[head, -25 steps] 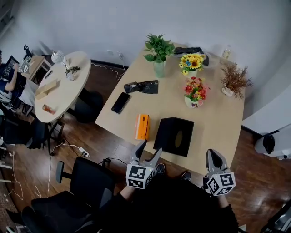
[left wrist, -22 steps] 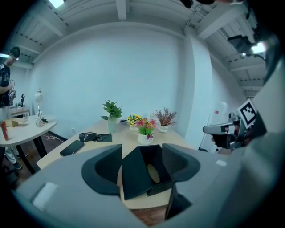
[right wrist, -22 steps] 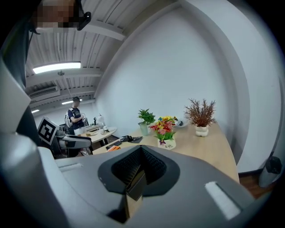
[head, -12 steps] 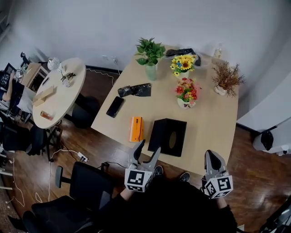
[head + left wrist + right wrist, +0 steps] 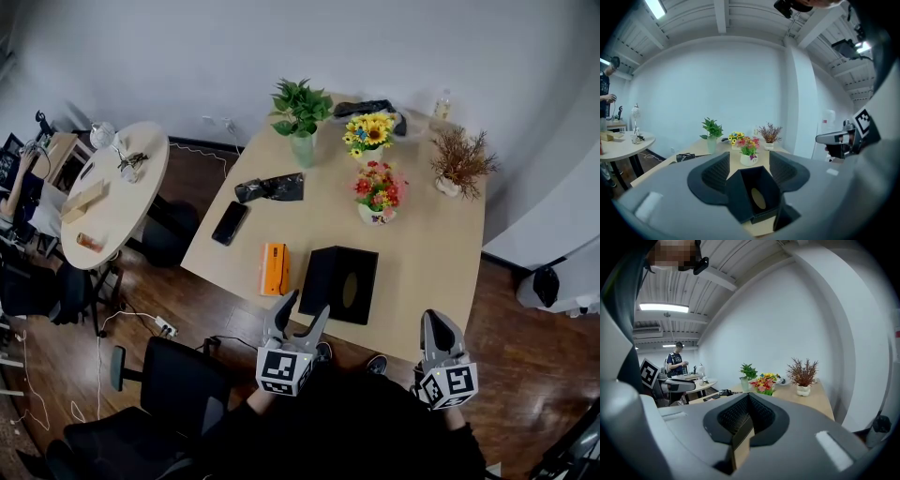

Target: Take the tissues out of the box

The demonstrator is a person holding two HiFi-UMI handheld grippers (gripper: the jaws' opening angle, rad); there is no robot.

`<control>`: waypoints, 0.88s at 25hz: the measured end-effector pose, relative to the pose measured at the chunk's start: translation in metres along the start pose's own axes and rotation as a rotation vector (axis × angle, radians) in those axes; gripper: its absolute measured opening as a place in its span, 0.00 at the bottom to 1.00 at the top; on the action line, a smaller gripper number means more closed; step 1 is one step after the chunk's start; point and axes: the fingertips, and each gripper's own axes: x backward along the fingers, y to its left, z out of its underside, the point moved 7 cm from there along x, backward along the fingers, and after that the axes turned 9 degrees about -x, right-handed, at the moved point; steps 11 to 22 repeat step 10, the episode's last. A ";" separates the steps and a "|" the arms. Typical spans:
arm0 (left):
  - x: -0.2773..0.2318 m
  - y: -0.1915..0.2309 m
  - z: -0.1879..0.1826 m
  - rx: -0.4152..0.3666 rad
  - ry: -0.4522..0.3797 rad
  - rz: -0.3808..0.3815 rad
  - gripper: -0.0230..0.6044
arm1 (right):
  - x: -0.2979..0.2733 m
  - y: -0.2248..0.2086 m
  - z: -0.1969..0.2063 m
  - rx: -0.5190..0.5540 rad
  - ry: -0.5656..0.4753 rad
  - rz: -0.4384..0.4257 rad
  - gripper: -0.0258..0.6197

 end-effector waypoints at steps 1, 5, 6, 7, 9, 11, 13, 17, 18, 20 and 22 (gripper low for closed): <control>-0.001 0.000 0.001 0.001 0.004 -0.001 0.44 | 0.000 -0.001 0.000 0.002 0.001 0.001 0.04; -0.002 0.000 0.003 0.006 0.017 -0.002 0.44 | -0.001 -0.001 0.000 0.011 0.006 -0.001 0.04; -0.002 0.001 0.003 0.006 0.019 -0.002 0.44 | -0.002 -0.001 0.000 0.013 0.007 -0.002 0.04; -0.003 0.001 0.003 0.006 0.020 -0.001 0.44 | -0.003 -0.001 0.000 0.015 0.008 -0.003 0.04; -0.005 0.003 0.004 0.007 0.022 -0.001 0.44 | -0.005 0.000 -0.001 0.016 0.010 -0.004 0.04; -0.005 0.003 0.004 0.007 0.023 -0.002 0.44 | -0.006 0.000 -0.001 0.016 0.012 -0.004 0.04; -0.005 0.003 0.004 0.007 0.023 -0.002 0.44 | -0.006 0.000 -0.001 0.016 0.012 -0.004 0.04; -0.005 0.003 0.004 0.007 0.023 -0.002 0.44 | -0.006 0.000 -0.001 0.016 0.012 -0.004 0.04; -0.005 0.003 0.004 0.007 0.023 -0.002 0.44 | -0.006 0.000 -0.001 0.016 0.012 -0.004 0.04; -0.005 0.003 0.004 0.007 0.023 -0.002 0.44 | -0.006 0.000 -0.001 0.016 0.012 -0.004 0.04; -0.005 0.003 0.004 0.007 0.023 -0.002 0.44 | -0.006 0.000 -0.001 0.016 0.012 -0.004 0.04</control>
